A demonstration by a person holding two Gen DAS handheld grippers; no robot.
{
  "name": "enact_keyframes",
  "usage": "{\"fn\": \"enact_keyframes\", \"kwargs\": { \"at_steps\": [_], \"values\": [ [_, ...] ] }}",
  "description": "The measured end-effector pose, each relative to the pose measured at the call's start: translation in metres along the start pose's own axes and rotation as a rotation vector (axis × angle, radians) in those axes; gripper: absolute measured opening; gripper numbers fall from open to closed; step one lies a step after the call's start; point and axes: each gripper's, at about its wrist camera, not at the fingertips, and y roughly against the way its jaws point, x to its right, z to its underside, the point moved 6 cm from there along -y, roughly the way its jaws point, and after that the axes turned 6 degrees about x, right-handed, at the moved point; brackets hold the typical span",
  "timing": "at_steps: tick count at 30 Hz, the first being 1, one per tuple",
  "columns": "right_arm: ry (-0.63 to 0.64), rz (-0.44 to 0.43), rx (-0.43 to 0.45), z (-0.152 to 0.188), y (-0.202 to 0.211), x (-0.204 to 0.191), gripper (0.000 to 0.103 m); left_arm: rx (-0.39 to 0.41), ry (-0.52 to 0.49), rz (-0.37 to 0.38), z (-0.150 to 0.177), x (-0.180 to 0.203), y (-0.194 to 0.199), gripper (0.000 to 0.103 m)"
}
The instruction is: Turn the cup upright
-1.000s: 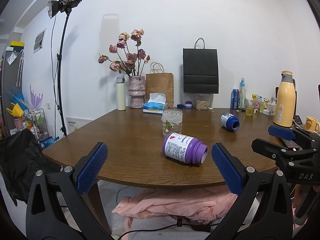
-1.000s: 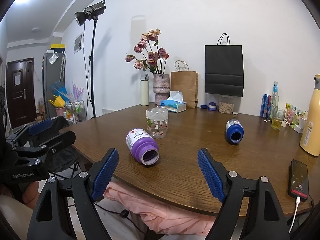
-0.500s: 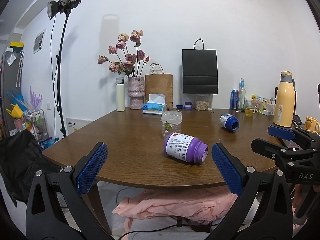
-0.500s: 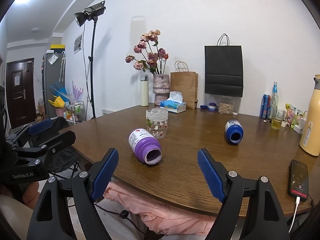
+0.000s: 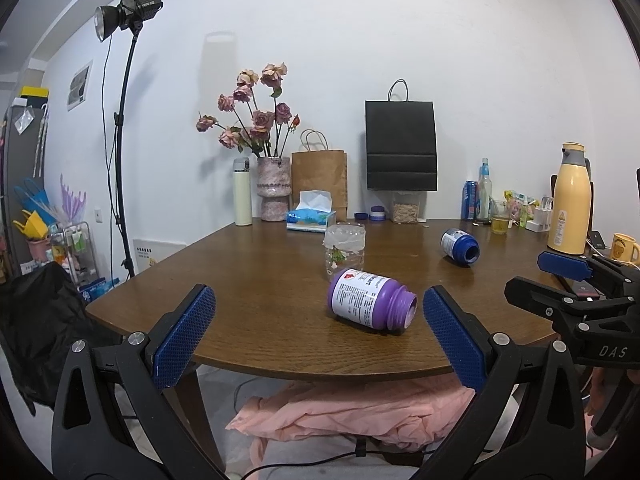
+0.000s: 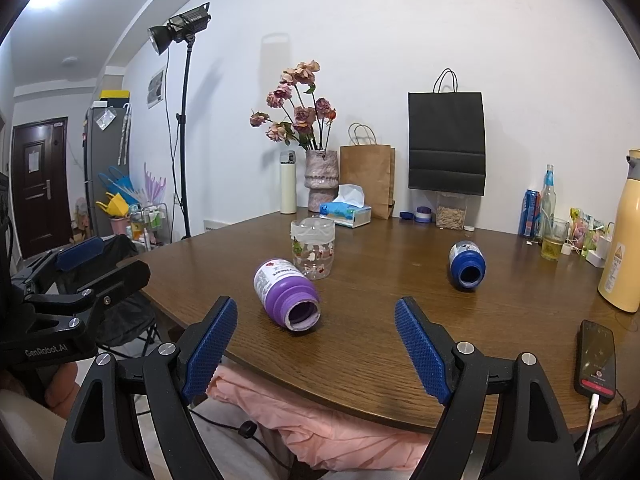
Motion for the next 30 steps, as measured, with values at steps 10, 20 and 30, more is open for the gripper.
{"fn": "enact_keyframes", "kwargs": {
  "at_steps": [10, 20, 30],
  "values": [
    [0.001, 0.002, 0.004, -0.0020, 0.0019, 0.0015, 0.085, 0.018, -0.001, -0.005, -0.0046, 0.0002, -0.0001, 0.103],
    [0.000, 0.002, 0.003, -0.0028, 0.0016, 0.0023, 0.085, 0.017, 0.001, -0.006, -0.0048, 0.0004, -0.0015, 0.103],
    [0.004, 0.000, 0.001, -0.0037, 0.0007, 0.0010, 0.085, 0.013, 0.005, -0.005, -0.0044, -0.0002, -0.0022, 0.103]
  ]
}}
